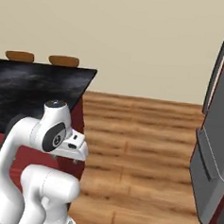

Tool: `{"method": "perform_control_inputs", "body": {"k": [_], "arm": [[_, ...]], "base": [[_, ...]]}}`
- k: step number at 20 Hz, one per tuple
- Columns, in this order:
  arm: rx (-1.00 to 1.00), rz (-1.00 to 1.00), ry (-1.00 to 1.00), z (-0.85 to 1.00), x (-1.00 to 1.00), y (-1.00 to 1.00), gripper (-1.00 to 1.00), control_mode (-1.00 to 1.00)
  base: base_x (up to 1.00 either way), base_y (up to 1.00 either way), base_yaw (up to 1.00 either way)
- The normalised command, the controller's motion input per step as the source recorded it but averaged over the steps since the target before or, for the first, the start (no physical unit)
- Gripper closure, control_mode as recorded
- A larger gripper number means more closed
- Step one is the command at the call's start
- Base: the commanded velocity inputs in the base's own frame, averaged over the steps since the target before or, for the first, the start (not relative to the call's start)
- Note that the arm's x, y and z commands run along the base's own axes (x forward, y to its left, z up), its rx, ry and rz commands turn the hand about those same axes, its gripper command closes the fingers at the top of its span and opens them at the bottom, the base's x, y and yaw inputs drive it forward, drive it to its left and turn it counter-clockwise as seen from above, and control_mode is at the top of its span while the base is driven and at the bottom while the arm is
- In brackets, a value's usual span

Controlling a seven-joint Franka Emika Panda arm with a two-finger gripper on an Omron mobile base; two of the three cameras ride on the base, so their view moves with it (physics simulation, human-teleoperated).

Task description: Place one of the steaks on the plate and the other in the bowl. Then place the bowl in the fridge.

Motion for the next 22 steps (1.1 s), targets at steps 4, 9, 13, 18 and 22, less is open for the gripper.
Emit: {"method": "perform_control_inputs", "body": {"k": [4, 9, 13, 18, 22], "arm": [[0.0, 0.0, 0.0, 0.0, 0.0, 0.0, -1.0, 1.0], [0.0, 0.0, 0.0, 0.0, 0.0, 0.0, -1.0, 1.0], [0.0, 0.0, 0.0, 0.0, 0.0, 0.0, -1.0, 1.0], [0.0, 0.0, 0.0, 0.0, 0.0, 0.0, -1.0, 1.0], [0.0, 0.0, 0.0, 0.0, 0.0, 0.0, -1.0, 1.0]], "base": [[0.72, -1.0, 0.14], [0.93, -0.08, -0.03], [1.0, 0.0, 0.0], [1.0, 0.0, 0.0], [1.0, 0.0, 0.01]]}}
